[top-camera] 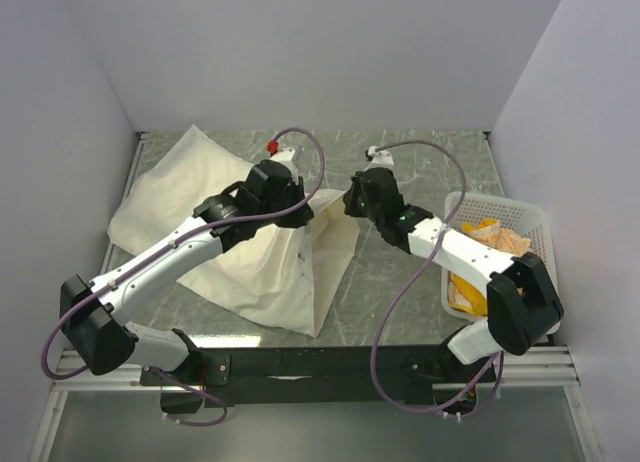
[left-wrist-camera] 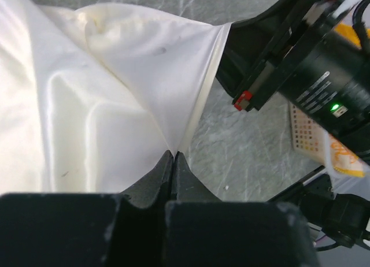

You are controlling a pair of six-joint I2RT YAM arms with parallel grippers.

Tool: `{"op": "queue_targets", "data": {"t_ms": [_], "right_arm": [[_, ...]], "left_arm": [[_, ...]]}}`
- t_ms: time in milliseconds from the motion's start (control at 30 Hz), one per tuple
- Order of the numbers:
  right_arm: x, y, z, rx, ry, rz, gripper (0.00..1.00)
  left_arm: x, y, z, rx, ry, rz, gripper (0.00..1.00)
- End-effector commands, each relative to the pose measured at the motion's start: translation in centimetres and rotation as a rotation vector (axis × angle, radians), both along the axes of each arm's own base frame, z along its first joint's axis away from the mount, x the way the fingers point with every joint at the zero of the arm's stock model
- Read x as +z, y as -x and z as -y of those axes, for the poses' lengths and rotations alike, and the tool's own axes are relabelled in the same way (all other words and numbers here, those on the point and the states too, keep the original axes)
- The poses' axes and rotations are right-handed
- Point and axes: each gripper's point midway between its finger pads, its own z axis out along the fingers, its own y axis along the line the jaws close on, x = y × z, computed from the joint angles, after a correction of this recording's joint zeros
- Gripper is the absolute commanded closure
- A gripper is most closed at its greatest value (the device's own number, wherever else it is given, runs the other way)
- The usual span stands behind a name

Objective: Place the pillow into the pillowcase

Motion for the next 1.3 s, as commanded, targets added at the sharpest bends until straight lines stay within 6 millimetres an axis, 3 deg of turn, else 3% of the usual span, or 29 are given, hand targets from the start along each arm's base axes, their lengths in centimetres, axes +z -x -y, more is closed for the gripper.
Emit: {"op": "queue_targets", "data": {"t_ms": [0, 100, 200, 267, 333, 400, 433, 467, 567, 633, 733, 1033, 1267], "right_arm": [[0.0, -2.1, 9.5, -0.295, 0.099, -0.089, 1.00], [-1.3, -2.0, 9.2, -0.270, 0.086, -0.151, 0.96], [-2.6, -0.3, 8.9, -0.249, 0.054, -0.194, 0.88], [-2.8, 1.8, 9.1, -0.240, -0.007, -0.187, 0.75], [-3.4, 5.1, 7.7, -0.140, -0.091, -0.199, 0.62], [-3.3, 6.9, 5.5, -0.048, -0.160, -0.177, 0.57], [-4.3, 8.2, 4.4, -0.002, -0.157, -0.196, 0.53], [-4.6, 9.7, 2.1, 0.067, -0.152, -0.205, 0.52], [-6.7, 11.5, -1.9, 0.153, -0.111, -0.249, 0.51], [-8.5, 11.1, -3.0, 0.154, -0.070, -0.284, 0.50], [-9.7, 10.5, -5.1, 0.195, -0.040, -0.287, 0.48], [-11.3, 11.3, -10.9, 0.329, -0.050, -0.315, 0.39], [-13.7, 13.1, -11.7, 0.321, 0.017, -0.369, 0.41]], "left_arm": [[0.2, 2.0, -1.0, -0.044, 0.001, -0.019, 0.99], [-0.1, 2.2, -0.8, -0.062, 0.002, -0.023, 0.99], [-0.2, 1.9, -0.6, -0.076, -0.027, -0.025, 0.99], [0.3, 1.5, -0.3, -0.085, -0.036, -0.019, 0.99], [0.4, 1.3, -0.2, -0.094, -0.046, -0.030, 0.99], [1.4, 1.0, 0.1, -0.101, -0.034, -0.019, 0.99], [1.6, 0.9, 0.0, -0.099, -0.030, -0.016, 0.99], [1.8, 0.7, 0.0, -0.096, -0.023, -0.012, 0.99], [2.0, 0.6, -0.1, -0.095, -0.006, -0.018, 0.99], [2.0, 0.5, -0.3, -0.091, -0.006, -0.020, 0.99], [2.1, 0.5, -0.7, -0.083, 0.000, -0.021, 0.99], [1.4, 1.2, -2.3, -0.050, 0.003, -0.044, 0.99], [1.9, 1.5, -3.2, -0.030, 0.001, -0.032, 0.99]]}}
